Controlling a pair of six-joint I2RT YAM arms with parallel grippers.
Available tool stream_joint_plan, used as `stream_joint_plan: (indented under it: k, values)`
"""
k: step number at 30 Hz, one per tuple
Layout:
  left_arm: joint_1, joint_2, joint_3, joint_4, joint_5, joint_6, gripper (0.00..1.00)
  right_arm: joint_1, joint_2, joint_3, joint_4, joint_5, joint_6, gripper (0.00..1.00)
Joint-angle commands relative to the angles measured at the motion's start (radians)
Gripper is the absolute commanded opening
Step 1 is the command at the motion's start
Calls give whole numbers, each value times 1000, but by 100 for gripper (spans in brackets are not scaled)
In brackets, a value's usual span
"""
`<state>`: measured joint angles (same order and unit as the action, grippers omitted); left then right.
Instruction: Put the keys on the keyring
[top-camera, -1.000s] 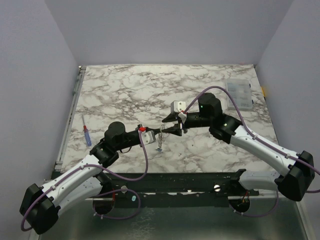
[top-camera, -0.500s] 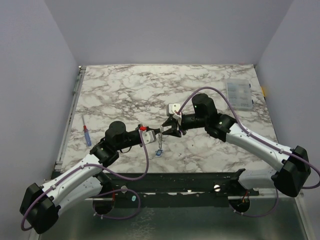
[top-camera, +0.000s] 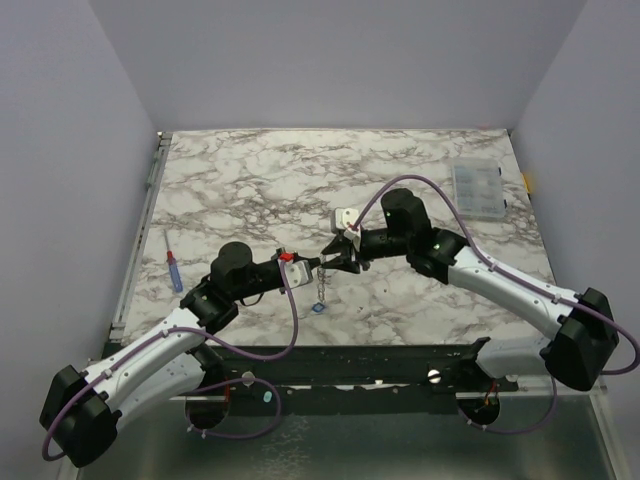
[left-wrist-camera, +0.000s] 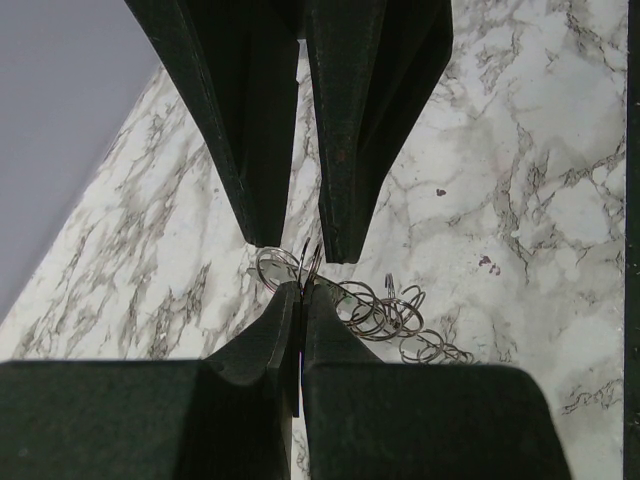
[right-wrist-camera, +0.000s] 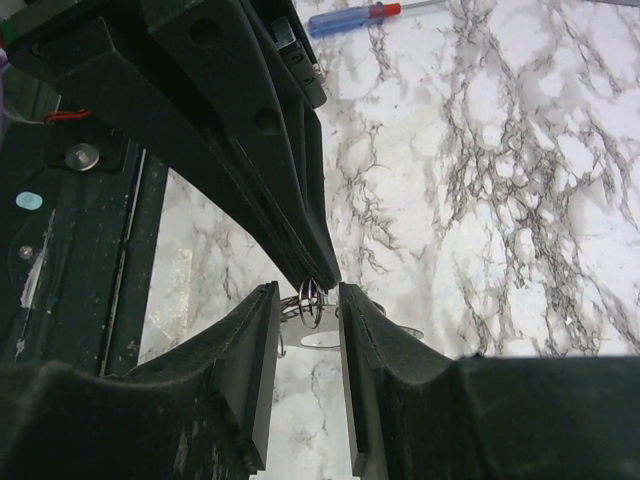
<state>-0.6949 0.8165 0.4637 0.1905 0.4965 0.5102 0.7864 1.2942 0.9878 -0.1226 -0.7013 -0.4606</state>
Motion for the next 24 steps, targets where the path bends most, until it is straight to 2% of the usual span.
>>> stream_joint_plan:
  k: [1,10,15,24]
  values:
    - [2,-2,32,19,0,-4,0,8,21,-14,26,-32,6,37]
    - [3,-4,32,18,2,-5,0,16,26,-17,29,-26,2,29]
    - [2,-5,32,19,1,-5,0,17,35,-19,37,-29,4,19]
    - [2,-8,30,19,4,-6,0,19,45,-18,46,-24,3,18]
